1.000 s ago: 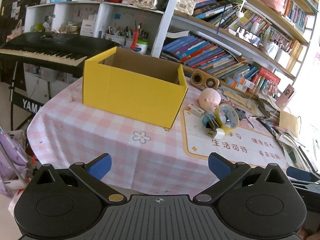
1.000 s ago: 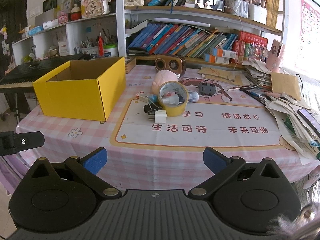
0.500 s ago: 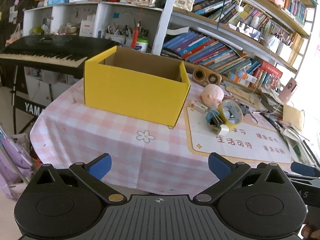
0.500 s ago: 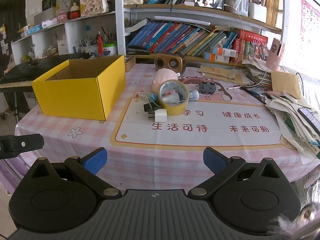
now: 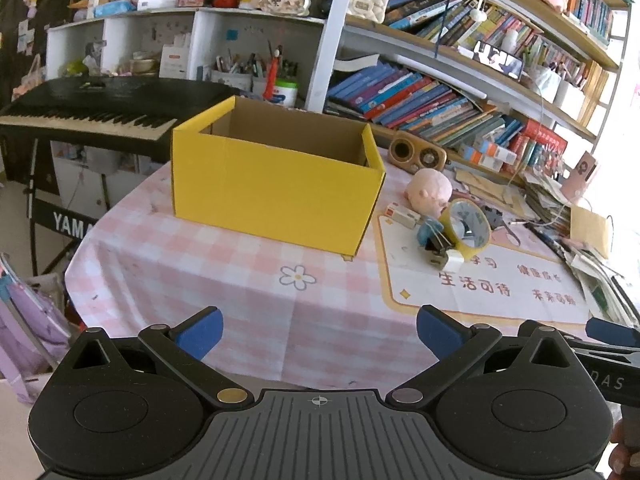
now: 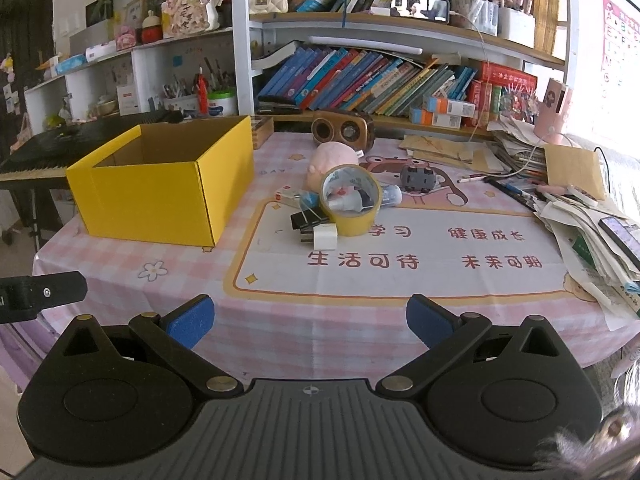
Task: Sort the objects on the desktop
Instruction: 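Move both tools forward toward the cluster of objects beside the pig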
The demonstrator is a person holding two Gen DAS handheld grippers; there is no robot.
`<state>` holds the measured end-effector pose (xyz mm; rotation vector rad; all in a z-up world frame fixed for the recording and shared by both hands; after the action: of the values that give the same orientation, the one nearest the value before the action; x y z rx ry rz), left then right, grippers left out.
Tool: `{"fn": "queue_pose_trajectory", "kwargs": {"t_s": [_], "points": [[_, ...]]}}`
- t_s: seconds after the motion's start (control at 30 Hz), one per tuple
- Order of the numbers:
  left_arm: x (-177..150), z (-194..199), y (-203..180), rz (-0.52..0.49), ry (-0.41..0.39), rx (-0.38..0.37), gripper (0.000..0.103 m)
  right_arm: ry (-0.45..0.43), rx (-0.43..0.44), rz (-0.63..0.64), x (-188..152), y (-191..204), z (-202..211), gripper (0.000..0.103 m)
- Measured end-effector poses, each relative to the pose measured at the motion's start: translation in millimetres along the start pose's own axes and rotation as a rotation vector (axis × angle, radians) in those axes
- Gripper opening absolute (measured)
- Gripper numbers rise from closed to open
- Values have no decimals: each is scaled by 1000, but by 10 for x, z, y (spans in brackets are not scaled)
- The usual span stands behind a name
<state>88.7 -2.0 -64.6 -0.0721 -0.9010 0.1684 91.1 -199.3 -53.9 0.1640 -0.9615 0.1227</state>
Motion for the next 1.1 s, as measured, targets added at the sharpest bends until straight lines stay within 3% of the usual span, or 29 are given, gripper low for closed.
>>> {"fn": "queue_pose_trajectory", "kwargs": {"t_s": [0.2,0.7,1.0,1.1], "points": [[-16,-14,-5,-29,7,25,103,0,-11,0,11,14,0,103],[-6,-36,-34,-42,15,-4,103,-5,-30,7,32,20,-9,103],[74,41,-162,-33,-38,-73,103,-9,-16,16,40,10,6,103],[94,53,-213,-71,-51,-53,103,-12,-10,19,33,3,22,103]]}}
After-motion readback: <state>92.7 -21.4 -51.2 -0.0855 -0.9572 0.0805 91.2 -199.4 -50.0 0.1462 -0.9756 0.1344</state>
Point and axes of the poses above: each gripper's, at about its wrist camera, not at the fingertips, and z roughly against the way its jaws point, y to its left, x to its top, the point moved 10 cm from there along -z, roughly the way its jaws point, and after that the axes turned 7 degrees about x, right-handed, at the moved point
